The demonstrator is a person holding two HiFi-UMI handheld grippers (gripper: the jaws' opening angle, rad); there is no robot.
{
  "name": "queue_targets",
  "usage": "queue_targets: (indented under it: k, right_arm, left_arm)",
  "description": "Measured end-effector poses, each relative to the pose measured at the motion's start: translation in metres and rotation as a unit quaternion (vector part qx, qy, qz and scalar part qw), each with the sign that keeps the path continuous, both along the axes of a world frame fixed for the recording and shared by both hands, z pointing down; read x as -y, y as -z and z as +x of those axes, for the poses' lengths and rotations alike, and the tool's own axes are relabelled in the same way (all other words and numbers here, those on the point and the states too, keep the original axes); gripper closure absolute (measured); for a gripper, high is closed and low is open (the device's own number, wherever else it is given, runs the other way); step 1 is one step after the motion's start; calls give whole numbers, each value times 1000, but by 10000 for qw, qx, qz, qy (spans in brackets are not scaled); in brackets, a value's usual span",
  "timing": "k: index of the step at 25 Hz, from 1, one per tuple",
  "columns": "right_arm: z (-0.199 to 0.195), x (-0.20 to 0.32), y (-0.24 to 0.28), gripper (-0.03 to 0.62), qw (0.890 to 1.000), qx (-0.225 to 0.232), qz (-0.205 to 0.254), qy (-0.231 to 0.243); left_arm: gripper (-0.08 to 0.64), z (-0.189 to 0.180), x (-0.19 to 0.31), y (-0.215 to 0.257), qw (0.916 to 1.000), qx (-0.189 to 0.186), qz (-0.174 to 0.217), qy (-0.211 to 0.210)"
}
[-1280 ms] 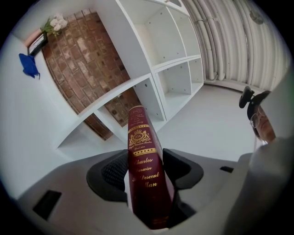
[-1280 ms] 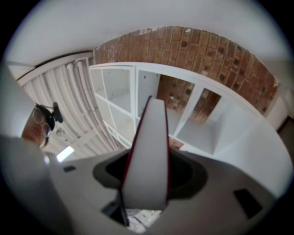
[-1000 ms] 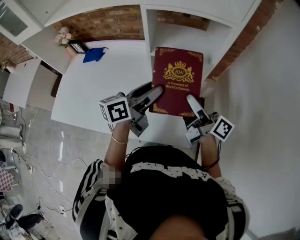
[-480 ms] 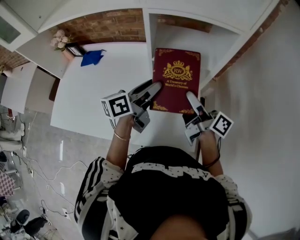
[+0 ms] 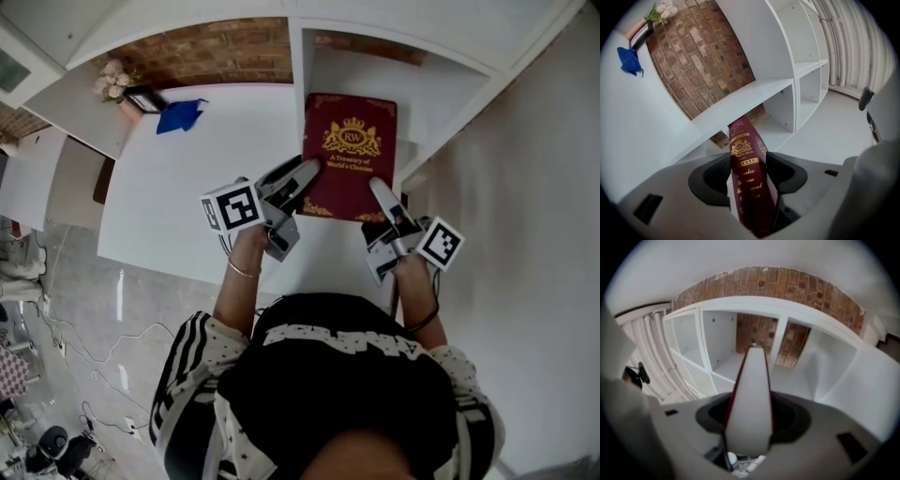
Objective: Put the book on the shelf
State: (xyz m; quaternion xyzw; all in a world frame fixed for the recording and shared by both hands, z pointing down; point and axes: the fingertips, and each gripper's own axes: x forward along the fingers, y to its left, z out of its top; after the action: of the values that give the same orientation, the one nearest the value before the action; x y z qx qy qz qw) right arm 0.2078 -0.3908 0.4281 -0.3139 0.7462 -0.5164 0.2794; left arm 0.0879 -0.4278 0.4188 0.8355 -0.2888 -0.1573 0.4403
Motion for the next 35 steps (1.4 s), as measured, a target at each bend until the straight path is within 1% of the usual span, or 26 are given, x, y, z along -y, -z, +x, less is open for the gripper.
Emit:
queue_targets:
  k: [7,11,17,22,30,32,35]
  right_arm:
    - [-1,3,0,356,9999,119,-105,-32]
    - [0,8,1,356,10000,46,-86,-20]
    - [2,13,-1,356,9998,152,-162,-3]
    - [3,15,-2,354,9997,160,-178,63]
    - [4,17,-4,354,9996,174,-196,129]
    - [4,17,-3,354,9996,176,-179,129]
    - [4,18,-2,354,9998,65,-114,127]
  left_arm:
    - [307,-3,-7,4,9999,12,109,-39]
    - [307,-4,-17,0,9999,-94,-16,-75]
    - [307,-3,-28,-2,9996,-270,-64,-49]
    - [307,-3,-38,-6,9994,-316,-143,-83]
    - [307,-5,-54,-10,9993,-115,-107,-344]
    - [307,-5,-55,-9,9990,-226,-140,-351]
    - [313,-10,-53,-11,9986,-432,-288,-100]
